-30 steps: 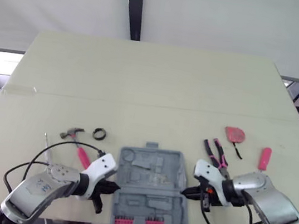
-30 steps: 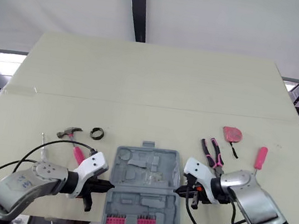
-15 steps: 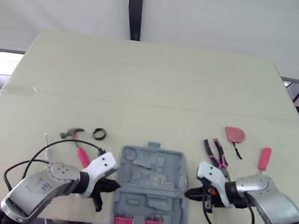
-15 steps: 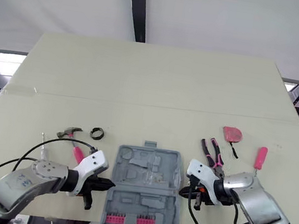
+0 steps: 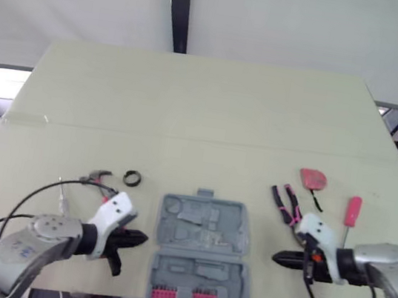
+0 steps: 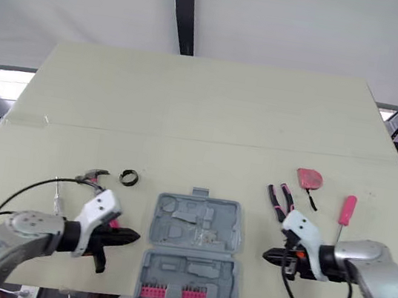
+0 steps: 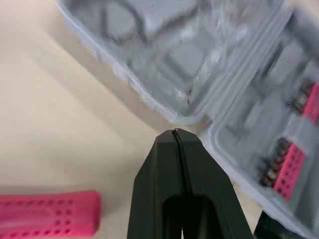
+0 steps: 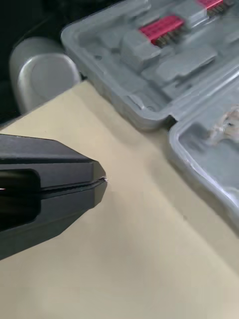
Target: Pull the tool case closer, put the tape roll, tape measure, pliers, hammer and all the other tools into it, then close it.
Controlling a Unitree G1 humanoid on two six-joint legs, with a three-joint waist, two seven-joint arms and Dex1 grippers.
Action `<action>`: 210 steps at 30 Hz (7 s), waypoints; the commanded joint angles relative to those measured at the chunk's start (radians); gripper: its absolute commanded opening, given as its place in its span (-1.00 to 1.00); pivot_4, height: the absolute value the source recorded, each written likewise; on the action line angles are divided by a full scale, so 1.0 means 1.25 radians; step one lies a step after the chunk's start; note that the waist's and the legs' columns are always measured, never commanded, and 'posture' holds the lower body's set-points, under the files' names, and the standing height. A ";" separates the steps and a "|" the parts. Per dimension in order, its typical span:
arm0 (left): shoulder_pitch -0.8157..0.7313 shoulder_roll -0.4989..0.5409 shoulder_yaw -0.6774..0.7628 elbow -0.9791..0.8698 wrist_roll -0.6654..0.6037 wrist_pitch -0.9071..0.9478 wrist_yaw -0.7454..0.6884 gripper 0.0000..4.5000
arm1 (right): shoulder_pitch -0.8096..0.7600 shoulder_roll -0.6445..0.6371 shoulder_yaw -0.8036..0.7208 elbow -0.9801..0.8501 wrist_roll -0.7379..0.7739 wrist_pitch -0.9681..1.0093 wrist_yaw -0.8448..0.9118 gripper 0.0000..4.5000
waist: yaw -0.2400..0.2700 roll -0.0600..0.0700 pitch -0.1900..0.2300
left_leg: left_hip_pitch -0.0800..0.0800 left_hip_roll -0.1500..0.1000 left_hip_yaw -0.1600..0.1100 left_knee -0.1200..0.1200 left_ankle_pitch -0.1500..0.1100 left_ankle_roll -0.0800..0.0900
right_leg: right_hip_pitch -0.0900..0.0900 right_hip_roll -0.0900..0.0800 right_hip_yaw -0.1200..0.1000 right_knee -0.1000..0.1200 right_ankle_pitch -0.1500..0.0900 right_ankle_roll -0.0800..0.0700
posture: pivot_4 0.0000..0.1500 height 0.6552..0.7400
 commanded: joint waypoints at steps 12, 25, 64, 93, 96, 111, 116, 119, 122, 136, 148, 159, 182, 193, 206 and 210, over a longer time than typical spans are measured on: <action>0.391 -0.132 0.168 -0.028 0.046 -0.430 -0.057 -0.76 | 0.209 0.077 -0.161 -0.069 0.012 -0.198 -0.046 -1.00 | 0.006 0.000 0.000 | 0.004 0.000 0.000 -0.001 -0.001 0.001 | 0.006 0.000 -0.001 -0.004 0.000 0.000 | 1.00 1.00; 0.540 -0.206 0.241 -0.011 0.048 -0.628 -0.065 1.00 | 0.381 0.100 -0.317 -0.056 0.092 -0.305 0.067 0.98 | 0.003 -0.001 0.000 | 0.004 0.000 0.000 -0.001 -0.001 0.002 | 0.008 0.000 -0.001 -0.005 0.000 0.000 | 1.00 1.00; -0.120 0.473 0.003 0.013 -0.024 -0.006 -0.090 1.00 | 0.314 0.162 -0.263 -0.138 0.112 -0.514 0.027 0.98 | 0.001 0.000 0.000 | 0.006 0.000 -0.001 0.000 -0.002 0.001 | 0.007 0.001 0.001 -0.002 0.000 0.000 | 1.00 1.00; -0.798 0.238 -0.654 0.253 0.234 0.270 -0.044 1.00 | 0.220 0.037 -0.316 -0.095 0.152 -0.422 0.068 0.98 | 0.017 -0.006 0.004 | 0.002 0.000 0.002 0.003 -0.001 0.001 | 0.001 0.001 0.003 0.002 0.000 0.000 | 1.00 1.00; -0.803 0.226 -0.665 0.277 0.247 0.257 -0.044 1.00 | 0.229 0.036 -0.328 -0.102 0.154 -0.418 0.066 0.98 | 0.019 -0.006 0.004 | 0.002 0.000 0.002 0.003 -0.001 0.001 | 0.001 0.001 0.003 0.002 0.000 0.000 | 1.00 1.00; -0.792 0.155 -0.691 0.409 0.317 0.175 -0.052 1.00 | 0.270 0.041 -0.377 -0.139 0.162 -0.387 0.059 0.98 | 0.021 -0.006 0.004 | 0.002 0.000 0.002 0.004 -0.001 0.001 | 0.001 0.001 0.003 0.003 0.000 0.000 | 1.00 1.00; -0.777 0.133 -0.692 0.454 0.331 0.151 -0.053 1.00 | 0.283 0.043 -0.382 -0.144 0.158 -0.383 0.058 0.98 | 0.022 -0.006 0.004 | 0.002 0.000 0.002 0.003 -0.001 0.001 | 0.001 0.001 0.003 0.003 0.000 0.000 | 1.00 1.00; -0.770 0.127 -0.691 0.471 0.341 0.138 -0.059 1.00 | 0.285 0.043 -0.383 -0.147 0.159 -0.381 0.056 0.98 | 0.021 -0.006 0.004 | 0.002 0.000 0.002 0.004 -0.001 0.001 | 0.001 0.001 0.003 0.003 0.000 0.000 | 1.00 1.00; -0.763 0.121 -0.689 0.486 0.348 0.124 -0.063 1.00 | 0.287 0.045 -0.381 -0.147 0.157 -0.382 0.056 0.98 | 0.021 -0.006 0.004 | 0.002 0.000 0.002 0.004 -0.001 0.001 | 0.001 0.001 0.003 0.003 0.000 0.000 | 1.00 1.00; -0.757 0.121 -0.687 0.498 0.374 0.113 -0.085 -0.98 | 0.302 0.059 -0.378 -0.143 0.146 -0.397 0.058 1.00 | 0.021 -0.006 0.004 | 0.002 0.000 0.002 0.004 -0.001 0.001 | 0.002 0.001 0.003 0.003 0.000 0.000 | 1.00 1.00; -0.741 0.147 -0.622 0.456 0.365 0.123 -0.104 -0.98 | 0.318 0.080 -0.377 -0.136 0.144 -0.418 0.060 1.00 | 0.020 -0.006 0.004 | 0.002 0.000 0.002 0.004 -0.001 0.001 | 0.001 0.001 0.003 0.003 0.000 0.000 | 1.00 1.00; -0.485 0.199 -0.210 0.233 0.068 0.033 -0.269 -0.98 | 0.379 0.146 -0.372 -0.157 0.148 -0.477 0.072 1.00 | 0.018 -0.006 0.004 | 0.002 0.000 0.002 0.004 -0.001 0.001 | 0.001 0.001 0.004 0.004 0.000 0.000 | 1.00 1.00; -0.590 0.094 -0.421 0.416 0.142 -0.155 -0.298 -0.98 | 0.432 0.228 -0.300 -0.207 0.094 -0.541 -0.022 1.00 | 0.021 -0.005 0.004 | 0.003 0.000 0.003 0.004 -0.001 0.001 | 0.001 0.001 0.004 0.004 0.000 0.000 | 1.00 1.00; -0.649 0.011 -0.478 0.496 0.206 -0.187 -0.303 -0.98 | 0.460 0.227 -0.318 -0.220 0.101 -0.548 -0.036 1.00 | 0.019 -0.005 0.004 | 0.003 0.000 0.003 0.003 -0.001 0.001 | 0.001 0.001 0.004 0.005 0.000 0.000 | 1.00 1.00; -0.660 -0.003 -0.504 0.497 0.232 -0.163 -0.319 -0.98 | 0.488 0.234 -0.330 -0.228 0.100 -0.556 -0.044 1.00 | 0.019 -0.005 0.004 | 0.003 0.000 0.003 0.003 -0.001 0.001 | 0.001 0.001 0.004 0.005 0.000 0.000 | 1.00 1.00; -0.656 -0.007 -0.508 0.496 0.237 -0.164 -0.317 -0.98 | 0.492 0.234 -0.335 -0.228 0.101 -0.558 -0.043 1.00 | 0.019 -0.005 0.004 | 0.003 0.000 0.003 0.004 -0.001 0.001 | 0.001 0.001 0.004 0.005 0.000 0.000 | 1.00 1.00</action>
